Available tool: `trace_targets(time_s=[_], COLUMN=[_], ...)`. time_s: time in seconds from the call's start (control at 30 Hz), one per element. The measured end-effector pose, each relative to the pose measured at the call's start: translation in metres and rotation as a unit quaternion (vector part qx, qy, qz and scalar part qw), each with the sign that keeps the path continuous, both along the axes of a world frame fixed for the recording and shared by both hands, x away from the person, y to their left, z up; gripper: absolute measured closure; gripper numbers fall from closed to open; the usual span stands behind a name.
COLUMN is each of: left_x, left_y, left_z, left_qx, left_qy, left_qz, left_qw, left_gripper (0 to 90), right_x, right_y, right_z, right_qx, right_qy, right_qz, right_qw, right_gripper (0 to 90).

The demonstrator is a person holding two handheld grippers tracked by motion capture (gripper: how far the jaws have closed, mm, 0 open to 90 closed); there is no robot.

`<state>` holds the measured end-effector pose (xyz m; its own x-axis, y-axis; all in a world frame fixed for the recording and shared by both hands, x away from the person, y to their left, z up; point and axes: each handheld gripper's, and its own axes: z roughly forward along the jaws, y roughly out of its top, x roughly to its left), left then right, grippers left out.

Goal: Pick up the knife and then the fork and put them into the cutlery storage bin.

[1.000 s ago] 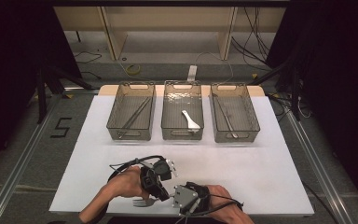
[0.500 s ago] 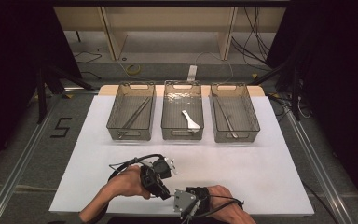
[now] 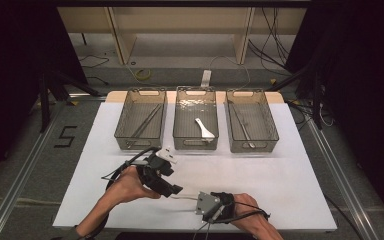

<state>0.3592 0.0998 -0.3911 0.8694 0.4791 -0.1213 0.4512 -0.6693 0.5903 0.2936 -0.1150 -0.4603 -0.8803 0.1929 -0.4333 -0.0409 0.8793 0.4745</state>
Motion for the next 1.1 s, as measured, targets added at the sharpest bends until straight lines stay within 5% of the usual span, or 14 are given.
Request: trace_targets(time_s=[0.17,0.4,0.57,0.73,1.1], left_x=[0.000,0.001,-0.002,-0.004,-0.008], left_y=[0.010,0.024,0.033,0.045,0.060], left_z=[0.005,0.004,0.002,-0.001,-0.015], left_qx=[-0.049,-0.077,-0.105,-0.134,-0.155], left_qy=[-0.035,-0.058,-0.086,-0.094,-0.102], left_qz=[0.042,0.068,0.092,0.107,0.120], left_qw=[0.9973,0.9930,0.9865,0.9807,0.9752], left_gripper=[26.8,21.6,18.8,18.3,16.0], right_x=[0.011,0.028,0.039,0.051,0.076], right_y=[-0.015,-0.034,-0.049,-0.065,-0.097], right_z=[0.001,0.004,0.008,0.014,0.030], right_qx=[-0.001,0.021,0.049,0.084,0.148], right_qy=[0.006,0.009,0.021,0.036,0.062], right_qz=[-0.037,-0.088,-0.127,-0.168,-0.238], right_qw=[0.9993,0.9959,0.9905,0.9816,0.9579], right_gripper=[87.7,87.7,87.7,87.7,87.6])
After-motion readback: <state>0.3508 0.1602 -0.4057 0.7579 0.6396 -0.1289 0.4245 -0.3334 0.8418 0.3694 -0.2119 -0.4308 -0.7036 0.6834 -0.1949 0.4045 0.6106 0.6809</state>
